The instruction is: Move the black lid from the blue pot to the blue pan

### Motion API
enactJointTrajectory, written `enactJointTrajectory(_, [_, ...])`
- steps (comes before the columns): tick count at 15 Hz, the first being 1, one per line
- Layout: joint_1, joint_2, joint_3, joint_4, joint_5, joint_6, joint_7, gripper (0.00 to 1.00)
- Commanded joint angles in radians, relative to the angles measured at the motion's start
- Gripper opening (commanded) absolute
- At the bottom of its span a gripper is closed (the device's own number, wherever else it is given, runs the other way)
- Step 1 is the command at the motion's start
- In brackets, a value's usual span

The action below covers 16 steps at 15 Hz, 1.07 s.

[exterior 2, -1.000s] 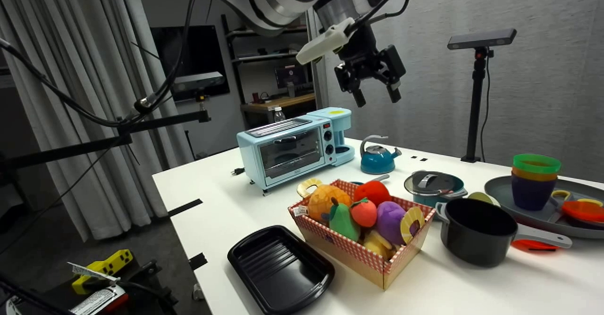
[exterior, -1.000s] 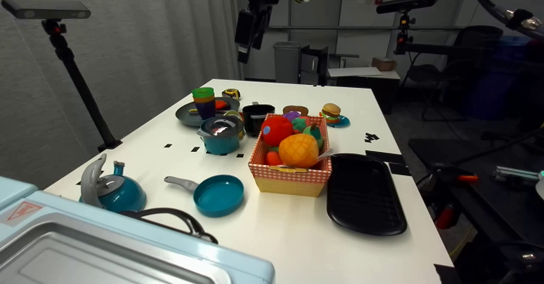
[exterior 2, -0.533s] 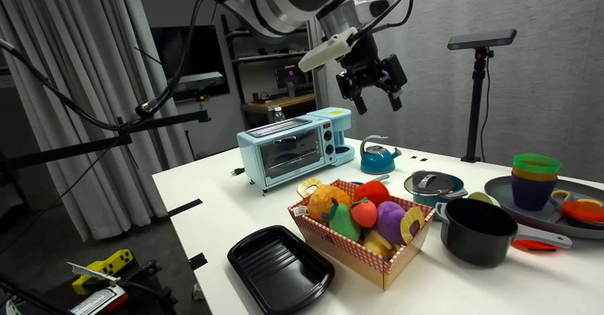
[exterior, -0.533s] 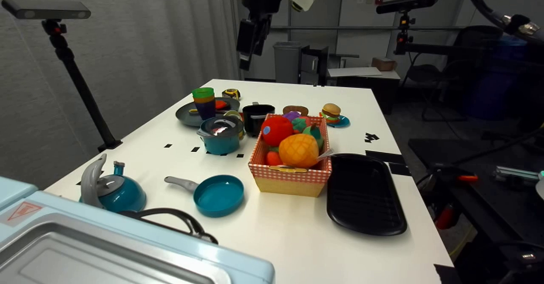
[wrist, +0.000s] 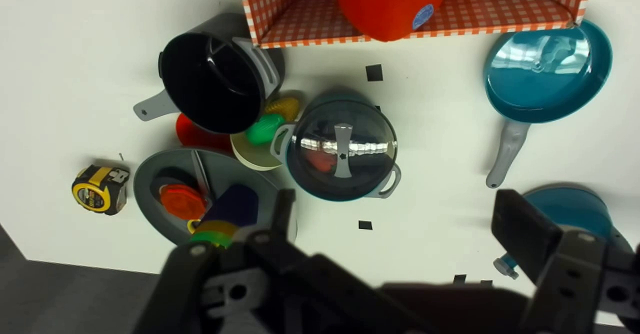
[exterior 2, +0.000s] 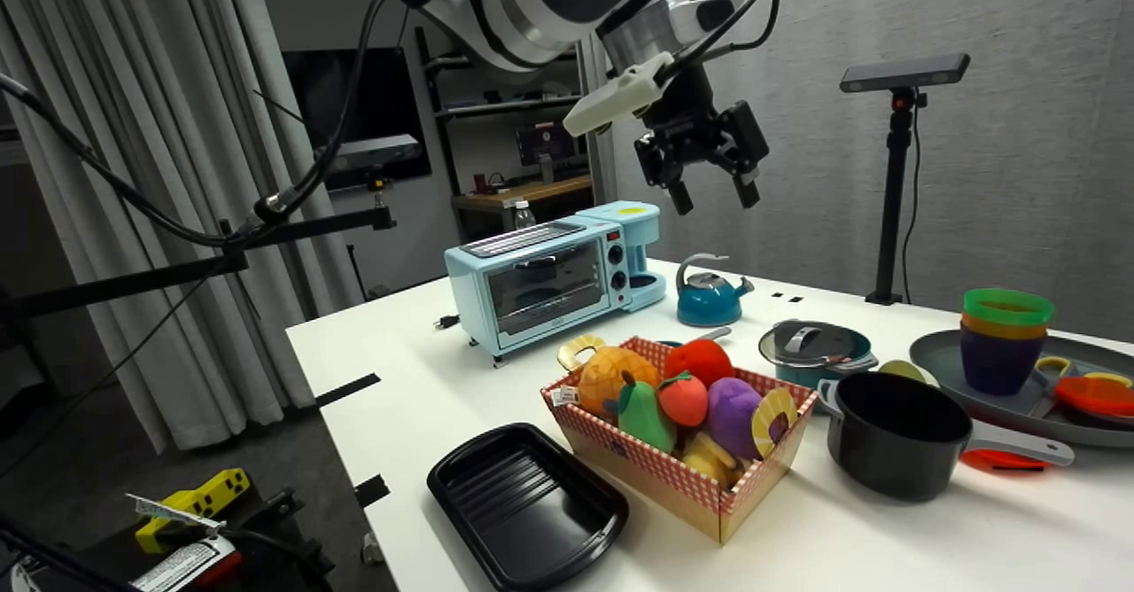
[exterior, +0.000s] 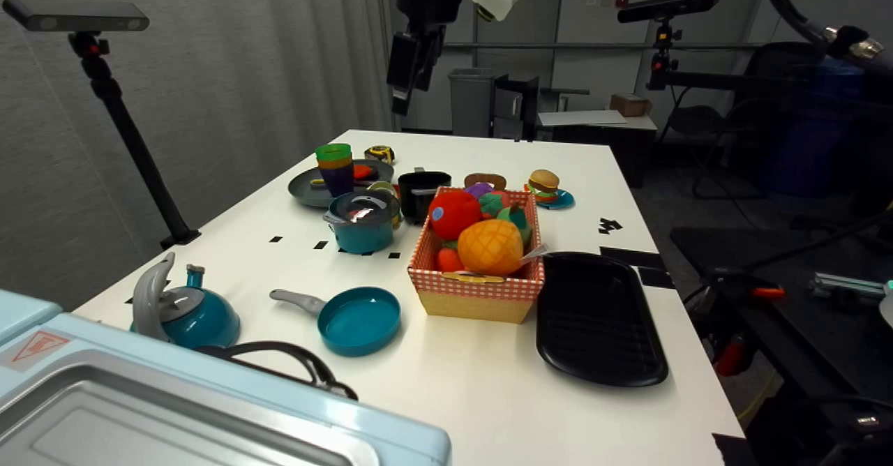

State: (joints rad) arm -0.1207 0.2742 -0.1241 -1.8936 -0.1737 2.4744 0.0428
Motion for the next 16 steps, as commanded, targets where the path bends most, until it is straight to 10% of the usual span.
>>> enactJointTrajectory(1, [0.005,0.000,-0.006,0.002,0.004,-0.003,-0.004,1.00])
enactJointTrajectory(16, [-0.009,-0.004,0.018,0.007,0.078,-0.062,-0.054,1.00])
